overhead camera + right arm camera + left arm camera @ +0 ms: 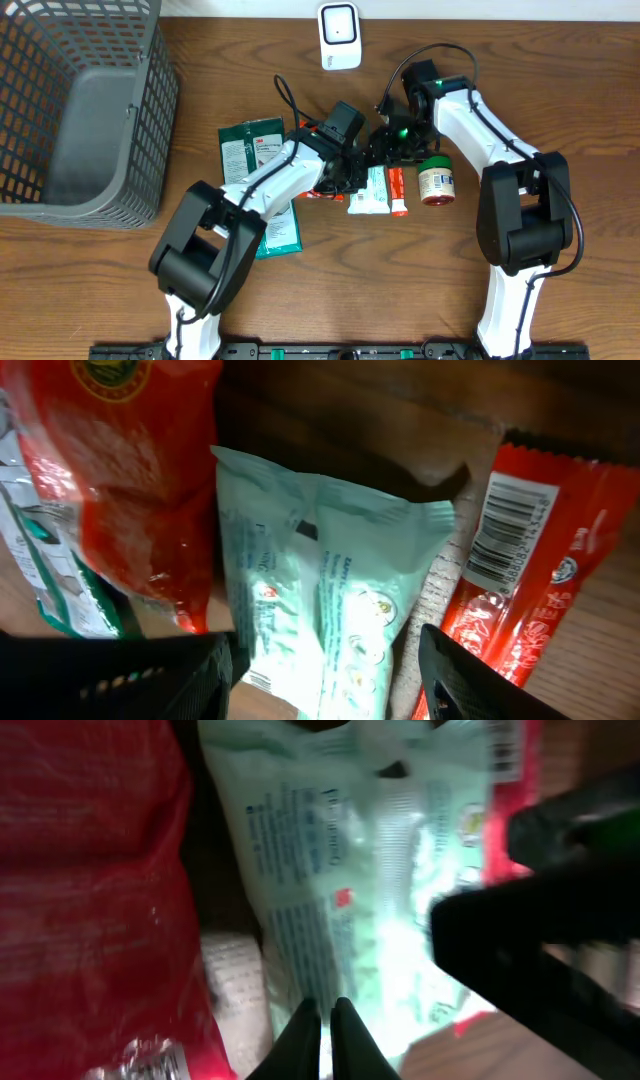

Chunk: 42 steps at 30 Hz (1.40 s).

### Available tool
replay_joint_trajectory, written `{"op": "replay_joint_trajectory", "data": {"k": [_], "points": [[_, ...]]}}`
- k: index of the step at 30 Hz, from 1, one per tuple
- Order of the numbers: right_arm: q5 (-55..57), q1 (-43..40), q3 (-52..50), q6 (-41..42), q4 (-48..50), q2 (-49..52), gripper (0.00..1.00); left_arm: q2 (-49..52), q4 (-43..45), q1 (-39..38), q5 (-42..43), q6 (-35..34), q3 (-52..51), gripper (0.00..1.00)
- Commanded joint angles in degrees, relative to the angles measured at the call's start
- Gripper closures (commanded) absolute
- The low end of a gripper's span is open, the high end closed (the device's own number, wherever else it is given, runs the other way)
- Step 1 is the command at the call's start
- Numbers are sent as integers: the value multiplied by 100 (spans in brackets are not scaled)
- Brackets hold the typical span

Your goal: Scan the item barcode

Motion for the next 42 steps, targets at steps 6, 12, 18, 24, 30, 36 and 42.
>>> {"op": "replay_joint_trajectory", "data": {"k": [6, 12, 18, 24, 30, 36, 42], "points": [[-542, -2, -503, 203, 485, 20, 44, 439, -4, 22, -157, -28, -7, 92], [-605, -2, -750, 323, 793, 20, 45, 511, -120, 22, -514, -28, -13, 93], [-647, -2, -1010, 686, 1106, 20, 44, 511, -160, 15, -673, -28, -24, 93], [-710, 11, -1158, 776, 1296, 20, 50, 511, -155, 15, -826, -31, -131, 93], [-706, 81, -1169, 776, 1276, 20, 66, 511, -151, 15, -861, -31, -214, 93], [-608, 199, -1185, 774, 1248, 20, 65, 511, -46, 15, -861, -31, -214, 93], [-426, 219, -1182, 767, 1196, 17, 99, 511, -24, 15, -857, -31, -212, 93]]}}
